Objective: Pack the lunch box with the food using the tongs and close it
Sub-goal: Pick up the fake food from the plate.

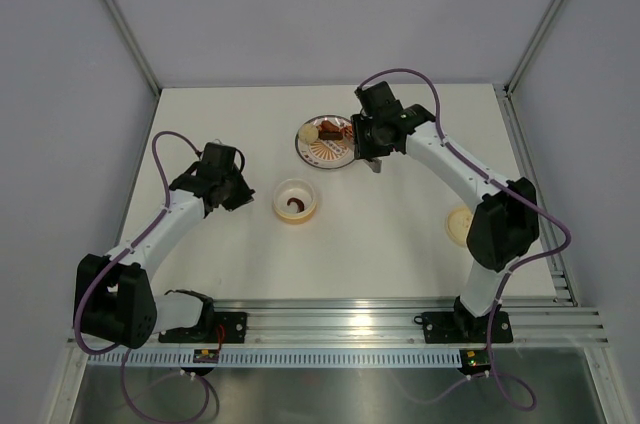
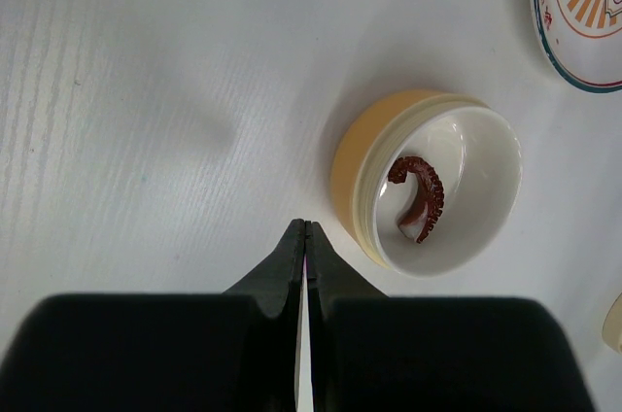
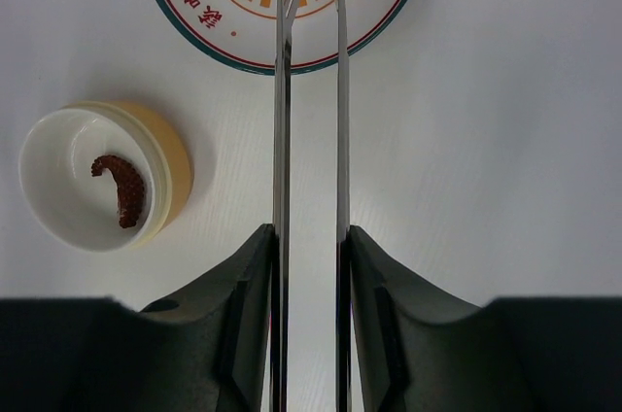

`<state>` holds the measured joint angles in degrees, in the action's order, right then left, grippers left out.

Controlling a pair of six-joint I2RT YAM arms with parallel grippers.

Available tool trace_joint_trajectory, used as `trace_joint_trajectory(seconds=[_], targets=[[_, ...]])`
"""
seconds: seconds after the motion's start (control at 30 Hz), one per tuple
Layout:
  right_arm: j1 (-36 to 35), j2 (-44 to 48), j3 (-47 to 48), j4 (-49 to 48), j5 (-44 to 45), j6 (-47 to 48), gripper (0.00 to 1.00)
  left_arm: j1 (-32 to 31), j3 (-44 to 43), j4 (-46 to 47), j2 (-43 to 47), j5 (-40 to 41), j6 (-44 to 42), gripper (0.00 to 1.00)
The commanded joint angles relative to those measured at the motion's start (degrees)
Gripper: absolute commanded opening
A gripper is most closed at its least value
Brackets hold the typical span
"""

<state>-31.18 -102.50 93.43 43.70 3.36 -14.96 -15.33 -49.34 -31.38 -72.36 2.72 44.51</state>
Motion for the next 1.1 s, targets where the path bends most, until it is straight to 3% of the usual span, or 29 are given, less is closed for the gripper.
trace_joint_trajectory(seconds=[0.0, 1.07], targets=[[0.24, -0.33, 3.25, -0.9, -1.25, 1.16, 0.42, -0.05, -0.4, 0.88, 0.29, -1.05, -0.92, 0.0], [0.33, -8.07, 11.51, 0.07, 0.42, 2.57, 0.55, -0.05, -0.58, 0.44, 0.11, -1.23, -1.88, 0.0]])
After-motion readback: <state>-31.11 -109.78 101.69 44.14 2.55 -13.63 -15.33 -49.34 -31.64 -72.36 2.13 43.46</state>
